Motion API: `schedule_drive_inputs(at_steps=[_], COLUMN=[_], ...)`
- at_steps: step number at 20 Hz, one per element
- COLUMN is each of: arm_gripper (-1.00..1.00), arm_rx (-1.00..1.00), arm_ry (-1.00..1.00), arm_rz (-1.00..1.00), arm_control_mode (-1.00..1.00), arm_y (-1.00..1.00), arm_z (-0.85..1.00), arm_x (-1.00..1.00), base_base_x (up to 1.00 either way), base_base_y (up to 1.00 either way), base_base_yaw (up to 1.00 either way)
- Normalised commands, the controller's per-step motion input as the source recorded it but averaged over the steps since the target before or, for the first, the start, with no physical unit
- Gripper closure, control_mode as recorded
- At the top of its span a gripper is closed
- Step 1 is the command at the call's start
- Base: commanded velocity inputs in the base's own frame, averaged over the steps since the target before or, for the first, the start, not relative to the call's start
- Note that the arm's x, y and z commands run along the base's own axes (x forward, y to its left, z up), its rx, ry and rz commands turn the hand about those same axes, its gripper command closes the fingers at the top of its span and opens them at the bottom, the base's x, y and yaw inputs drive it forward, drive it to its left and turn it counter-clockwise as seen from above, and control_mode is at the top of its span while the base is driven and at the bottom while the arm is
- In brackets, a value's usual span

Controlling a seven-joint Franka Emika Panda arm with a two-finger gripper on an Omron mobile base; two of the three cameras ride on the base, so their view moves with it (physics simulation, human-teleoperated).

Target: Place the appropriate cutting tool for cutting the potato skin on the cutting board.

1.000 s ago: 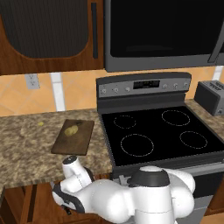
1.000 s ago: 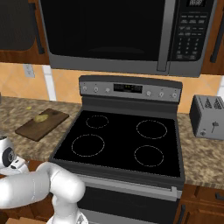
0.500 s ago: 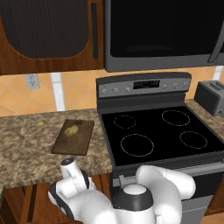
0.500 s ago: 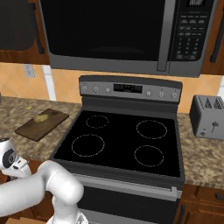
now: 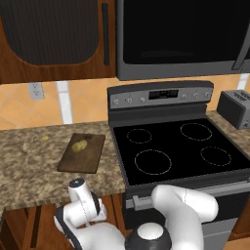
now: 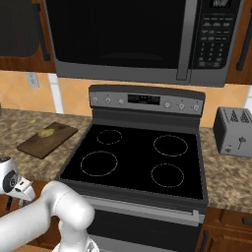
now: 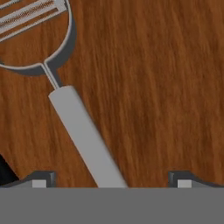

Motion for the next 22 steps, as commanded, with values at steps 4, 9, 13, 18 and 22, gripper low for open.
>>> schedule_drive_inputs(at_steps=[4, 9, 13, 18, 22], arm_gripper=[1.0, 1.0, 1.0, 1.0, 1.0], arm_rx=[-0.01, -0.01, 0.0, 0.0, 0.0], arm_ry=[0.0, 0.0, 0.0, -0.01, -0.01], arm_rz=[0.0, 0.0, 0.0, 0.0, 0.0], arm_control_mode=[-1.0, -1.0, -1.0, -1.0, -1.0], arm_y=[0.13, 0.03, 0.0, 0.0, 0.03], arm_z=[-0.37, -0.52, -0.46, -0.04, 0.69], arm_x=[0.0, -0.07, -0.33, -0.26, -0.64], base_base_x=[0.0, 0.0, 0.0, 0.0, 0.0], base_base_y=[0.0, 0.0, 0.0, 0.0, 0.0], base_base_yaw=[0.0, 0.0, 0.0, 0.0, 0.0])
